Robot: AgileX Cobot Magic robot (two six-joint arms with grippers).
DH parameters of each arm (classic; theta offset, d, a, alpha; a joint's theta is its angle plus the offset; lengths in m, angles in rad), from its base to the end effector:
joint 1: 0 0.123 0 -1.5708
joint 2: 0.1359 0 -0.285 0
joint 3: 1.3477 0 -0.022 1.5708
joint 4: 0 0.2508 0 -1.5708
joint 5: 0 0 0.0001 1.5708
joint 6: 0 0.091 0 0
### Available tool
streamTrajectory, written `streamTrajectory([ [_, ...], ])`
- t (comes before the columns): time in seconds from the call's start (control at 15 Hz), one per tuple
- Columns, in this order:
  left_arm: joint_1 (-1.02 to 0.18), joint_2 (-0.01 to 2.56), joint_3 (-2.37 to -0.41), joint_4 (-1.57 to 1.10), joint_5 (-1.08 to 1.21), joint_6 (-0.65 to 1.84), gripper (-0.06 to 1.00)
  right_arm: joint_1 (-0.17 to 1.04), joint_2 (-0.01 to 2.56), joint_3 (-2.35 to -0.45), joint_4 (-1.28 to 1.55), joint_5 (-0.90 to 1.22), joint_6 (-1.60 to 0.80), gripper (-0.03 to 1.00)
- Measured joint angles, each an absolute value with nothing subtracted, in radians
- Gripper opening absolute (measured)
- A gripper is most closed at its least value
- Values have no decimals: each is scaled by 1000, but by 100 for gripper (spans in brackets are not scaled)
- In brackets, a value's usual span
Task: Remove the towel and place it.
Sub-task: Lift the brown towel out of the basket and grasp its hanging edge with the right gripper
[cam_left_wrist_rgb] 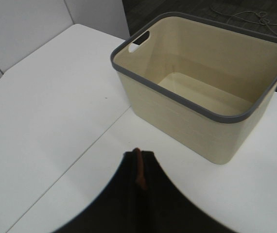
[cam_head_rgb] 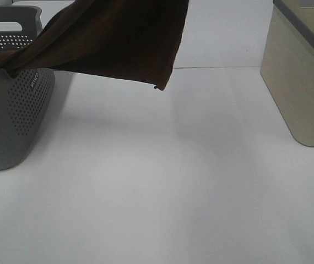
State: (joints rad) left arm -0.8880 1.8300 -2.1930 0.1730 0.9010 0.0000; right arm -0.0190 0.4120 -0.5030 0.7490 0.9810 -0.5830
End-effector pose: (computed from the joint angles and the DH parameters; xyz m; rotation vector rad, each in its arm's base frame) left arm 0.2666 -0.3083 0.4762 0.8918 1.8219 -0.3599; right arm 0.0602 0.0504 0.2920 -0.4182 2.1111 0.5929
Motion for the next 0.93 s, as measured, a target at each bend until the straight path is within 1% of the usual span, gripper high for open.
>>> streamTrajectory([
  [0.2, -939, 1830, -2193, 167, 898, 0, 0, -19, 601, -503, 899, 938, -958, 66],
  [0.27, -942, 1830, -2193, 165, 896, 0, 0, -18, 633, -503, 934, 924, -1002, 66],
  [0.33, -950, 1830, -2193, 165, 891, 0, 0, -4, 693, -503, 1011, 883, -1112, 66],
  [0.4, -957, 1830, -2193, 160, 886, 0, 0, 57, 790, -503, 1159, 798, -1338, 66],
  [0.6, -957, 1830, -2193, 158, 868, 0, 0, 159, 936, -503, 1372, 637, -1559, 66],
  [0.73, -957, 1830, -2193, 158, 866, 0, 0, 219, 1050, -503, 1521, 593, -1698, 66],
  [0.93, -957, 1830, -2193, 158, 865, 0, 0, 244, 1196, -503, 1705, 574, -1846, 66],
])
